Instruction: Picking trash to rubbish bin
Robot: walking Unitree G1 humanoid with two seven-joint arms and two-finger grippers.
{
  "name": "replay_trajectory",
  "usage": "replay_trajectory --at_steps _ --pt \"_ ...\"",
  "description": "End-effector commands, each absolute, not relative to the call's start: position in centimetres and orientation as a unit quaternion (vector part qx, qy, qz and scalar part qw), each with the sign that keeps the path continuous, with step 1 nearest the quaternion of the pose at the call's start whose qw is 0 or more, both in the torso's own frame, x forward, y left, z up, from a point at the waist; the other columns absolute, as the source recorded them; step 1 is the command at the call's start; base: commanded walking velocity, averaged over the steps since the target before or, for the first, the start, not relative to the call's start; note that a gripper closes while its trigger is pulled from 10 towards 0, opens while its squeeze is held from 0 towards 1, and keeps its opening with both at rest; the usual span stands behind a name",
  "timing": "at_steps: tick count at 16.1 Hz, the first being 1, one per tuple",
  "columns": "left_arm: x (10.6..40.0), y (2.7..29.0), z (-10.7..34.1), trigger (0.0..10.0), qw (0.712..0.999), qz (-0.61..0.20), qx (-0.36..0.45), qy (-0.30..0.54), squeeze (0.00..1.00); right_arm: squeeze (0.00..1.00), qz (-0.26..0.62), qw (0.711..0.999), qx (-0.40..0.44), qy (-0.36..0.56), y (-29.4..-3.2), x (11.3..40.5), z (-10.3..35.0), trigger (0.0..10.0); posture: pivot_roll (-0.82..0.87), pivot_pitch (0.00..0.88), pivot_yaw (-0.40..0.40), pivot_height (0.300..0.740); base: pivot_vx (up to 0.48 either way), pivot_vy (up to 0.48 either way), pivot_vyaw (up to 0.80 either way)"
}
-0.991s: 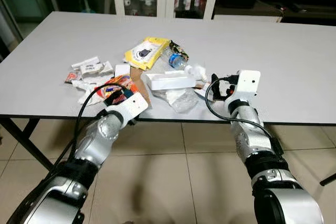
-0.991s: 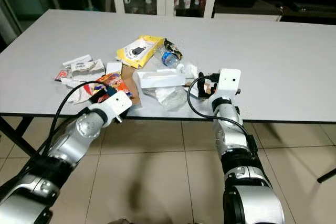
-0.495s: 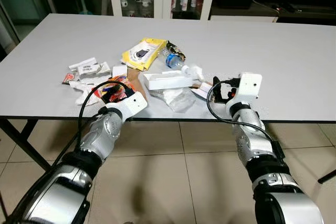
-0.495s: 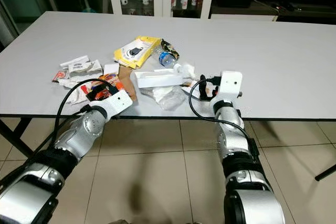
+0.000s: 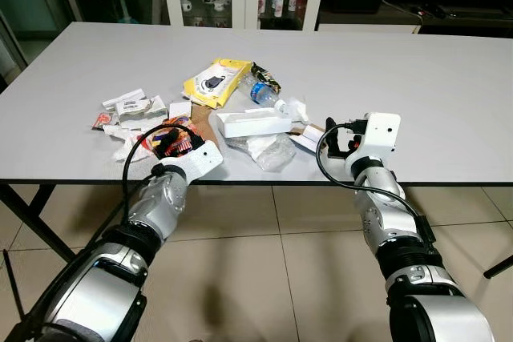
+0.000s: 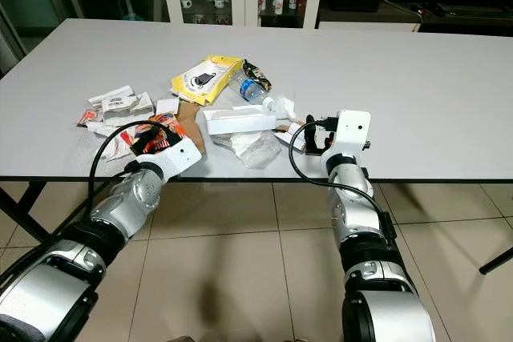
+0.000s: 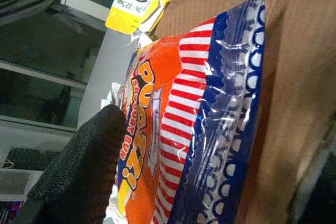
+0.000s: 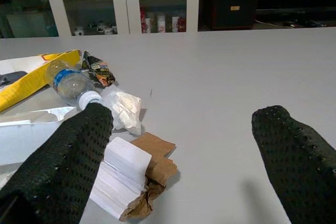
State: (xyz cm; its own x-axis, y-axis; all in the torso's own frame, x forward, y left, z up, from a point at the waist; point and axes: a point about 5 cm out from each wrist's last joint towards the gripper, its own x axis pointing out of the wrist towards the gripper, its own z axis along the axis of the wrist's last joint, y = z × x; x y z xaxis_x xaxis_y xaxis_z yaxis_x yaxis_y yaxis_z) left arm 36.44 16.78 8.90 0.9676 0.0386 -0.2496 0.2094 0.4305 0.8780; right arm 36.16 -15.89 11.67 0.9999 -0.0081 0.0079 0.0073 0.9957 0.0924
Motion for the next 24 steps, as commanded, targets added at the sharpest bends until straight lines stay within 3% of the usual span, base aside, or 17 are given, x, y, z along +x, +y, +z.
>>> replay_trajectory --at_steps 1,24 --pt "35.37 17.26 6.72 0.0 0.826 -0.065 0.535 0.165 0.00 0.00 -0.011 0.999 0.049 -0.009 -16.22 36.23 12.03 10.0 0.01 0.000 -0.025 0.740 0.000 0.000 0.00" --pt "35.01 16.50 6.06 0.0 0.817 -0.073 0.552 0.150 0.00 0.00 0.001 0.999 0.054 -0.007 -15.33 36.36 11.96 10.0 0.02 0.000 -0.029 0.740 0.000 0.000 0.00"
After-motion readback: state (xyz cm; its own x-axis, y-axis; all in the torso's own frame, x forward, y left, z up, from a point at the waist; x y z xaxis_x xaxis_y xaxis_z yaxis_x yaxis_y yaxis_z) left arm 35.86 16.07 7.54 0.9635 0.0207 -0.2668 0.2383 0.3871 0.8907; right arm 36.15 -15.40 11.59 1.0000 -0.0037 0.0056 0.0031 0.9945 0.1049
